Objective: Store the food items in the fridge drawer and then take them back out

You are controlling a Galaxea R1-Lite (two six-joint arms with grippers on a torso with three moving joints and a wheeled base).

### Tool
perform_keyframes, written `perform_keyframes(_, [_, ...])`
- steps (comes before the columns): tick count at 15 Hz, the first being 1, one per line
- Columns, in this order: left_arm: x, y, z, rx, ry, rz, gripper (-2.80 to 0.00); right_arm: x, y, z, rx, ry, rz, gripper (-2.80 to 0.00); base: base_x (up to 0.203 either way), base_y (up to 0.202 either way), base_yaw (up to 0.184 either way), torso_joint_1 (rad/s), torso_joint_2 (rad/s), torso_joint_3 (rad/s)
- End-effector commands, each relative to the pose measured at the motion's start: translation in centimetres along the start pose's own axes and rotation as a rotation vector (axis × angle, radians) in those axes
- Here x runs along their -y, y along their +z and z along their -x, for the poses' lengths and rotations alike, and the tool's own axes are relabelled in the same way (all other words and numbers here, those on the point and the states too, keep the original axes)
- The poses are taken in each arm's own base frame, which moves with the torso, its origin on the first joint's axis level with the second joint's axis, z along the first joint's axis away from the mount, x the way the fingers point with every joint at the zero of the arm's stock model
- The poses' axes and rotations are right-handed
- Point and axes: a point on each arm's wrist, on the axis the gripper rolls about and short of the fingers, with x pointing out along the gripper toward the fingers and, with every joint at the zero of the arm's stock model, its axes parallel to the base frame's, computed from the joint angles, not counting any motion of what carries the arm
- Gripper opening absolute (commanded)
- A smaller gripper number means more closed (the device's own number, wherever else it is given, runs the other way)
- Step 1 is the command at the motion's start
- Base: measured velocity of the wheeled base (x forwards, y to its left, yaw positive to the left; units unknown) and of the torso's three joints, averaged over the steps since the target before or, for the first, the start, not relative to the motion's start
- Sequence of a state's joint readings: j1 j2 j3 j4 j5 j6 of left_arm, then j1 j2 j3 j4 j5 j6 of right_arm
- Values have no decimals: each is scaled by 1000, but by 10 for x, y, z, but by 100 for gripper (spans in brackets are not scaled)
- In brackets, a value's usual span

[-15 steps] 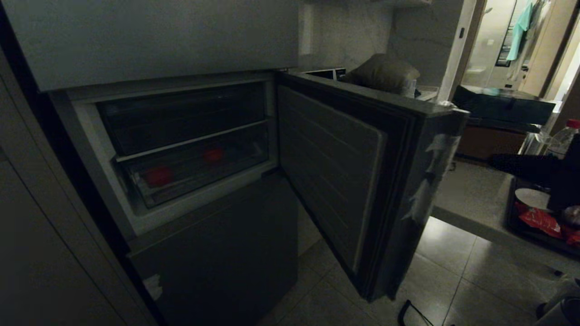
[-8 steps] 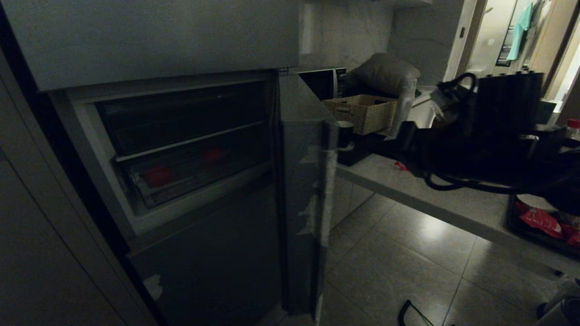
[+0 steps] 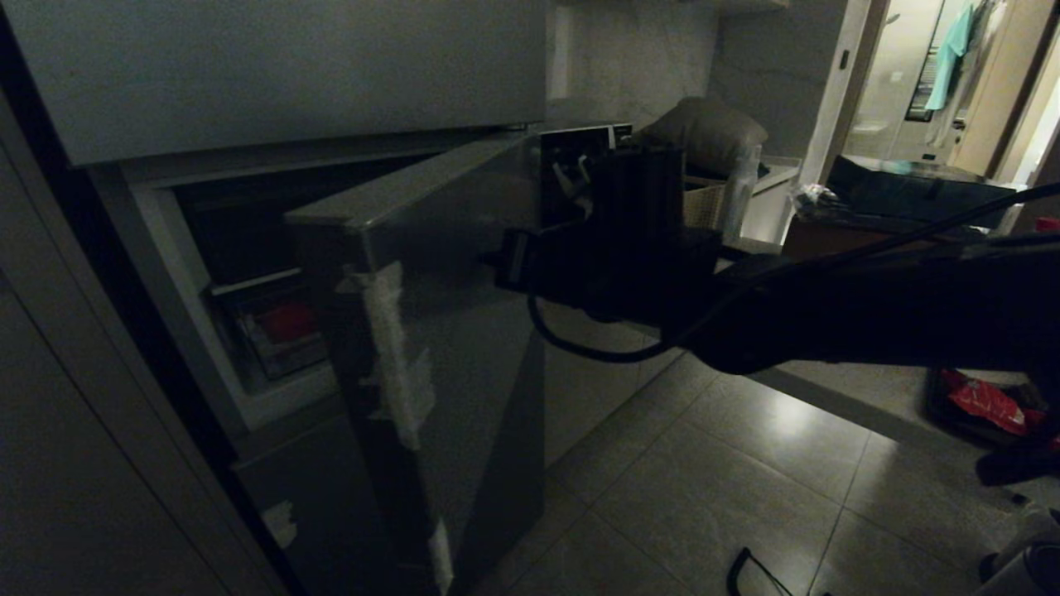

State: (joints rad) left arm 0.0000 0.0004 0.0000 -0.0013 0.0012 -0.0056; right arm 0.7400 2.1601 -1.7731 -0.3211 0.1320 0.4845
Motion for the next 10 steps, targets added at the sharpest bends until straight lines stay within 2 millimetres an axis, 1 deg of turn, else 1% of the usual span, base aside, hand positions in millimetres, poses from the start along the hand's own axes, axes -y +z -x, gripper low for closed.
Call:
perform_keyframes(1, [0, 0, 0, 1, 0, 1, -280, 12, -49, -56, -19, 66, 61, -280, 0, 0, 0, 0, 0, 0])
perform_keyframes(2, [0, 0, 0, 1, 0, 1, -280, 13, -60, -66, -38, 166, 93, -280, 0, 0, 0, 0, 0, 0])
perform_keyframes(3, [0, 0, 0, 1, 0, 1, -280, 12, -68, -71, -76, 286, 116, -280, 0, 0, 0, 0, 0, 0])
perform_keyframes(4, [0, 0, 0, 1, 0, 1, -280, 16, -80, -77, -97, 334, 129, -280, 0, 0, 0, 0, 0, 0])
perform_keyframes(5, [0, 0, 0, 1, 0, 1, -280, 18, -86, -82, -64, 322, 141, -280, 0, 0, 0, 0, 0, 0])
perform_keyframes(6, [0, 0, 0, 1, 0, 1, -280, 18, -86, -84, 1, 307, 153, -280, 0, 0, 0, 0, 0, 0])
perform_keyframes(8, [0, 0, 0, 1, 0, 1, -280, 15, -76, -83, 148, 261, 162, -280, 0, 0, 0, 0, 0, 0])
perform_keyframes(10, [0, 0, 0, 1, 0, 1, -280, 9, -65, -75, 196, 238, 159, -280, 0, 0, 0, 0, 0, 0])
